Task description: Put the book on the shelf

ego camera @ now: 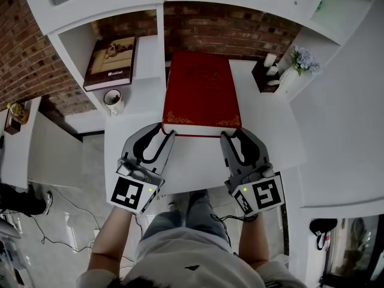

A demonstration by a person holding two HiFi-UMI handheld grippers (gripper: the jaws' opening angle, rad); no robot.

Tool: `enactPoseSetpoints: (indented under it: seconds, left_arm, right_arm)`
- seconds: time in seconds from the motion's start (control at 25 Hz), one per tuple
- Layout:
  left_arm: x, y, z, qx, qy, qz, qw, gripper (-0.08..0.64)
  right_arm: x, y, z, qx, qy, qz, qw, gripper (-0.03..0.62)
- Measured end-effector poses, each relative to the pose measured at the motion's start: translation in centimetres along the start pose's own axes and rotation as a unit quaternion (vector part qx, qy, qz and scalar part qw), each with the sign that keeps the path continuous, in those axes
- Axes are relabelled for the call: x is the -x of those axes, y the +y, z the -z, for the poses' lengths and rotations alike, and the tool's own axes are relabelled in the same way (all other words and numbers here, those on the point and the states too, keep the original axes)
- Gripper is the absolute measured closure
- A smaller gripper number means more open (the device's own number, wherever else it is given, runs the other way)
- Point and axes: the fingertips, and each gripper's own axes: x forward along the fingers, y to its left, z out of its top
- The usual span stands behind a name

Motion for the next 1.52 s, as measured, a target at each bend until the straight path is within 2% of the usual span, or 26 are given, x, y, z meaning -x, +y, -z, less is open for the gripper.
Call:
enactPoseSetpoints:
  seconds: [0.52, 1.08, 1.52]
  left_arm:
    - [3.7, -0.9, -2.9, -0.009, -0.022, -0.007, 0.9997, 0.442]
    - [6.6, -1.8, -4.9, -0.001, -0.037, -0.003, 0.9993, 0.443]
    - [8.9, -0.9, -6.3, -0.012, -0.049, -0.029, 0.9983, 0.443]
  right_arm:
    - [2.5, 2.8, -2.7, 0.007, -0.017, 0.000, 1.000, 0.465]
    - [4.6, 5.0, -5.0, 0.015, -0.034, 0.007, 0.999, 0.465]
    - [4.3, 7.0, -6.6, 0.020, -0.051, -0.016, 0.998, 0.465]
